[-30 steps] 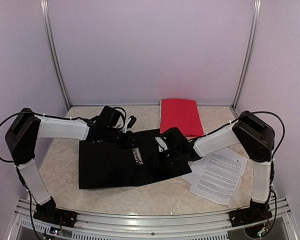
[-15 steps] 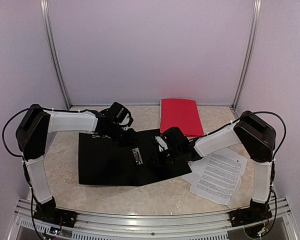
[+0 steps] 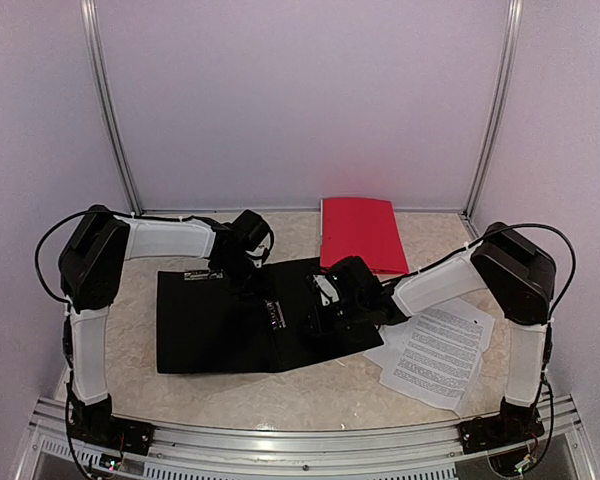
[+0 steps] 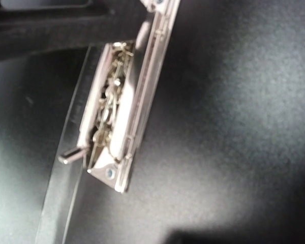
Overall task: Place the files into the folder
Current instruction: Open the spring clip on the folder at the center of the board.
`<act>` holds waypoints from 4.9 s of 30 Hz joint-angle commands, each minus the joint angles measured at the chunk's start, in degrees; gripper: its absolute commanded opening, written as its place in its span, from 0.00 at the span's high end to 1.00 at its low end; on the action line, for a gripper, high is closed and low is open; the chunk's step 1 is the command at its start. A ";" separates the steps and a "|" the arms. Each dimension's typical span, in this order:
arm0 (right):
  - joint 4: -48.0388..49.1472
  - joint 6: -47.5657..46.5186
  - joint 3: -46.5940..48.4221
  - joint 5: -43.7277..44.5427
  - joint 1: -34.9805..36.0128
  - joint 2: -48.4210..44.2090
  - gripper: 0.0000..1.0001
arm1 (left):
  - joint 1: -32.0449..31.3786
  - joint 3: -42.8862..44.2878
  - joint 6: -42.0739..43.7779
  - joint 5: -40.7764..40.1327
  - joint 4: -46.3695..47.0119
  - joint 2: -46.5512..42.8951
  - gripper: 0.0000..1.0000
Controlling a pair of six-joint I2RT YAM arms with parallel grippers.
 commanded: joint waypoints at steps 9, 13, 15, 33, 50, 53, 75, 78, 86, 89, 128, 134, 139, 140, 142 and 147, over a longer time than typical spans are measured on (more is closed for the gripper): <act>0.78 -0.66 -1.66 -0.04 -0.19 -2.08 0.84 | 0.41 6.73 -1.93 -2.46 -6.80 5.92 0.72; 0.66 -0.94 -2.18 0.12 -0.19 -2.55 0.84 | 0.36 7.62 -2.44 -2.11 -7.68 7.43 0.75; 0.74 -1.03 -2.44 0.31 -0.19 -2.82 0.84 | 0.11 8.04 -2.70 -2.47 -8.80 8.03 0.76; 5.29 -1.82 0.61 -0.58 1.31 -1.59 0.83 | -1.15 6.10 -5.73 -5.29 -12.45 10.10 0.85; 10.00 5.59 8.20 -3.88 2.04 8.59 0.75 | -0.91 2.39 -6.05 -2.37 -7.86 8.70 0.88; 9.42 5.40 9.25 -3.67 2.16 9.29 0.74 | -0.74 2.03 -5.98 -2.00 -7.41 8.34 0.88; -3.69 -0.40 14.20 4.49 4.36 11.34 0.77 | -0.56 1.78 -5.28 -1.90 -7.05 7.96 0.90; -4.49 -0.76 14.40 4.71 4.69 11.11 0.78 | -0.56 1.80 -5.20 -2.02 -7.07 8.04 0.90; -4.56 -0.16 12.63 5.12 5.11 9.12 0.79 | -0.47 1.72 -5.15 -2.32 -7.13 7.96 0.91; -4.52 0.09 11.98 5.36 5.26 8.68 0.82 | -0.47 1.85 -5.11 -2.33 -7.18 8.04 0.91; -4.42 0.27 2.53 8.10 8.26 11.49 0.99 | -0.38 2.10 -2.43 -3.64 -7.77 9.98 0.94; -5.53 -0.26 2.66 8.12 9.31 13.23 1.00 | -0.47 2.16 -2.25 -3.49 -7.64 10.37 0.94; -5.81 -0.09 2.63 8.31 9.90 14.37 1.00 | -0.47 2.07 -2.38 -3.30 -7.47 10.59 0.94; -5.80 -0.07 2.31 8.41 10.03 14.60 1.00 | -0.47 2.11 -2.34 -3.30 -7.47 10.60 0.94; -5.81 0.10 1.64 8.73 10.01 14.82 1.00 | -0.47 2.09 -2.35 -3.30 -7.46 10.60 0.94; -6.55 -0.34 1.31 9.40 10.01 14.98 1.00 | -0.56 2.13 -1.88 -3.29 -7.49 10.84 0.95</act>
